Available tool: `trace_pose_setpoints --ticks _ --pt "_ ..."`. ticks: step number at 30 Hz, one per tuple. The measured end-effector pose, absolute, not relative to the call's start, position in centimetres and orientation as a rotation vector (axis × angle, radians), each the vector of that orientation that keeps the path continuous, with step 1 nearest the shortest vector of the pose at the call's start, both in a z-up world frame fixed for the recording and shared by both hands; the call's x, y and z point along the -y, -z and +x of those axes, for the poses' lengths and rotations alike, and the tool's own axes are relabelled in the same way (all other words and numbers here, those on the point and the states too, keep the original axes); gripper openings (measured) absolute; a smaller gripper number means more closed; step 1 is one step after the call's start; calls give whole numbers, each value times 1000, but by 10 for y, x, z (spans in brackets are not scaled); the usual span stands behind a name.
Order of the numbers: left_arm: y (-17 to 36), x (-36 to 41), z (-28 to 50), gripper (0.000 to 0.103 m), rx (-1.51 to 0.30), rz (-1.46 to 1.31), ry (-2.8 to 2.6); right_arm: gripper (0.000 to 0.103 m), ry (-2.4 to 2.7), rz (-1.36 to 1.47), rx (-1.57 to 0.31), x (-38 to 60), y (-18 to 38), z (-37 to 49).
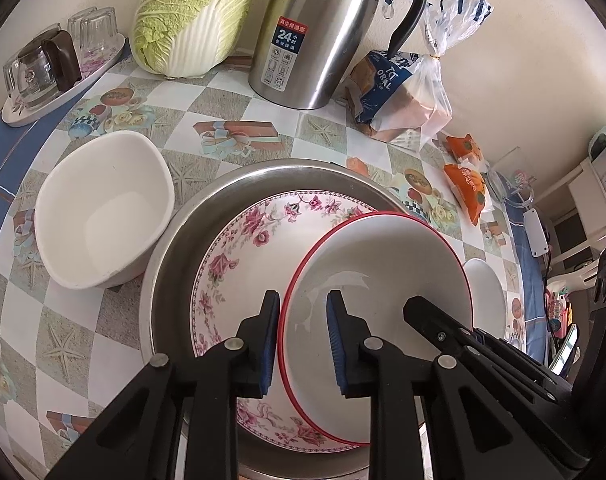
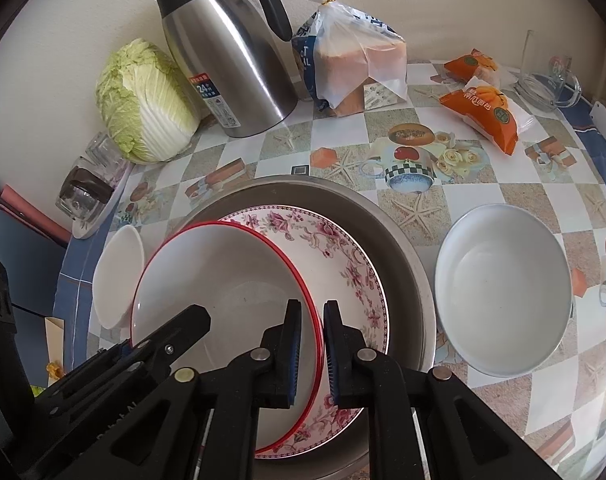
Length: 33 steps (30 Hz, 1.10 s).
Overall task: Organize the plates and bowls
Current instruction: 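Lower the red-rimmed bowl with both grippers onto the pink-rose plate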
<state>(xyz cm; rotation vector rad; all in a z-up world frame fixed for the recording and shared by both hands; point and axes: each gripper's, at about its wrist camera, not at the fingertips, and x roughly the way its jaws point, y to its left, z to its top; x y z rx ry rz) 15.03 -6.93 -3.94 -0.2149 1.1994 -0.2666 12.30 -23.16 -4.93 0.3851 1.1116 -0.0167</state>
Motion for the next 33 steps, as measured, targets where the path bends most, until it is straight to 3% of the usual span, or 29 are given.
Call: trace_pose_setpoints --ticks 33 --pt "42 67 153 24 -1211 -221 248 14 13 414 -1122 233 57 127"
